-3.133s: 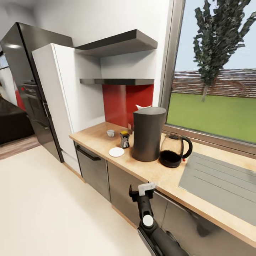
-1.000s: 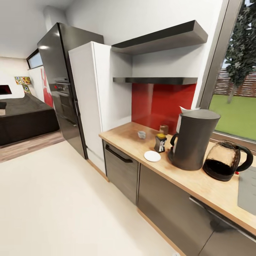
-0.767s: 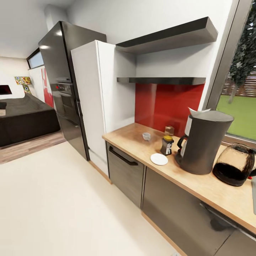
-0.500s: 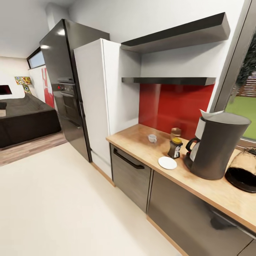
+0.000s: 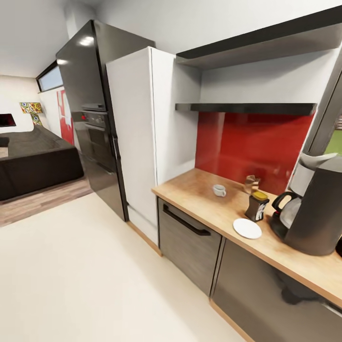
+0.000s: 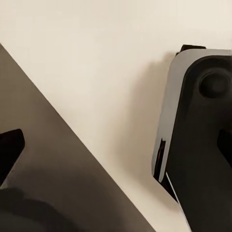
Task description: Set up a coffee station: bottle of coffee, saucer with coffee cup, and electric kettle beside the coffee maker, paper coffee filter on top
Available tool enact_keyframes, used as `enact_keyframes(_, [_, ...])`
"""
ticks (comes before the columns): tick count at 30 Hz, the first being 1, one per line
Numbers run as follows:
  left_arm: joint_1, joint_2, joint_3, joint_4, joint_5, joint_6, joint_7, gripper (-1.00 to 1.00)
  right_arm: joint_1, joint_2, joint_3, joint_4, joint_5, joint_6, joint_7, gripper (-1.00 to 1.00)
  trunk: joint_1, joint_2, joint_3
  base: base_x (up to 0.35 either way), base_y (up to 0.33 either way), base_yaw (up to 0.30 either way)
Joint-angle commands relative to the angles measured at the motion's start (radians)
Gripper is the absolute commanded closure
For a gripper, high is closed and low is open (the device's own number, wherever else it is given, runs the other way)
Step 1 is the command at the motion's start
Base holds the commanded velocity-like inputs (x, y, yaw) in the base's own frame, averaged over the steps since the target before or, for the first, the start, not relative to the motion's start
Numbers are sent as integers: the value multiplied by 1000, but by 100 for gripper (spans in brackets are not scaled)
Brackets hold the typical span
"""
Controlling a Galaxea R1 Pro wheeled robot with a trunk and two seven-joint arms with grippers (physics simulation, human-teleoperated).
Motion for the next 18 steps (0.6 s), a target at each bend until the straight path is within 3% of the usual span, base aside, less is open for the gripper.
enact_keyframes(1, [0, -1, 6, -1, -8, -2, 1, -100, -1, -1, 7, 1, -11, -3, 4, -100, 1, -1, -1, 242, 249, 0])
enact_keyframes(18, [0, -1, 5, 0, -9, -3, 1, -100, 0, 9, 8, -8, -10, -14, 5, -100, 1, -1, -1, 243, 248, 0])
